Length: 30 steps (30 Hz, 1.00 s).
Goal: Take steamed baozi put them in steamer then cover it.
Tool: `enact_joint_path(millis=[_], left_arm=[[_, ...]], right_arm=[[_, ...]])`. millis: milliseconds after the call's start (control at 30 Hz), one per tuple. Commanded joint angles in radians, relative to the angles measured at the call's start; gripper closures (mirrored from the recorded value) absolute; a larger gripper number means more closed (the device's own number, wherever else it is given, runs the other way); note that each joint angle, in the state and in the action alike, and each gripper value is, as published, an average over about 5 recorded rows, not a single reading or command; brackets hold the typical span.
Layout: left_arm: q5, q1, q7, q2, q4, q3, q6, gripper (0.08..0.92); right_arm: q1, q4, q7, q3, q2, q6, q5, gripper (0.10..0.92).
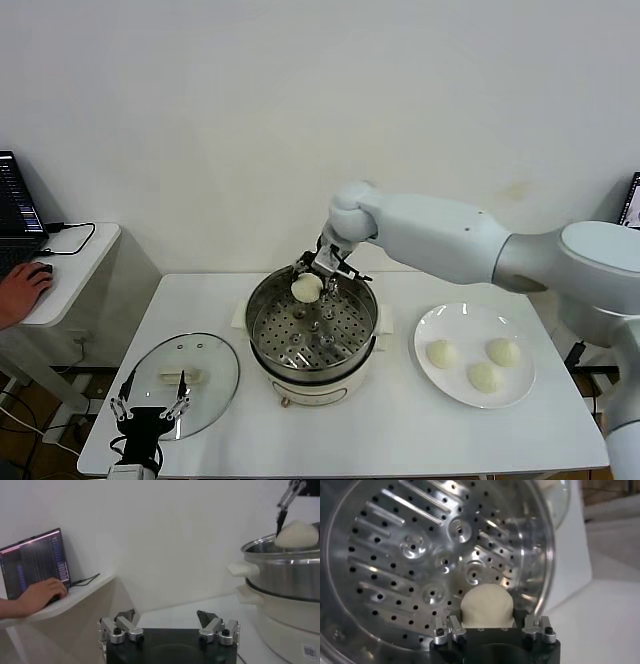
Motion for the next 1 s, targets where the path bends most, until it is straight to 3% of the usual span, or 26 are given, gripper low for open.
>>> enact_joint_path(millis=[33,267,500,733,867,1000], left_arm=[[-0.001,-0.003,0.001,0.000,0.002,0.002,-0.001,0.177],[0.005,0.010,-0.002,-0.004,-0.025,0.002,-0.002,0.177],[0.006,0.011,-0.003,-0.006,-0.035,0.002,-0.002,0.177],[0.001,0.018,-0.004,-0.001,-0.043,-0.008,-0.003,0.177],[-0.002,0.013,-0.002,-0.001,-0.052,-0.009,-0.001,0.177],[-0.002,-0.004,0.001,-0.004,-0.058,-0.004,0.006,0.177]], right_arm=[[-0.020,-0.044,0.016,-0.016,0.037,0.110,-0.141,0.396],[-0.037,-0.046,0.045,-0.012,0.043,0.131,-0.161,0.369],[0.017,0.002,0.038,-0.009,0.017,0.112,-0.090,0.220],[0.194,0.236,-0.075,-0.064,-0.156,-0.289,0.330,0.203],[0.253,0.330,-0.071,-0.075,-0.313,-0.525,0.420,0.202],[0.284,0.429,-0.069,-0.090,-0.481,-0.663,0.454,0.203]])
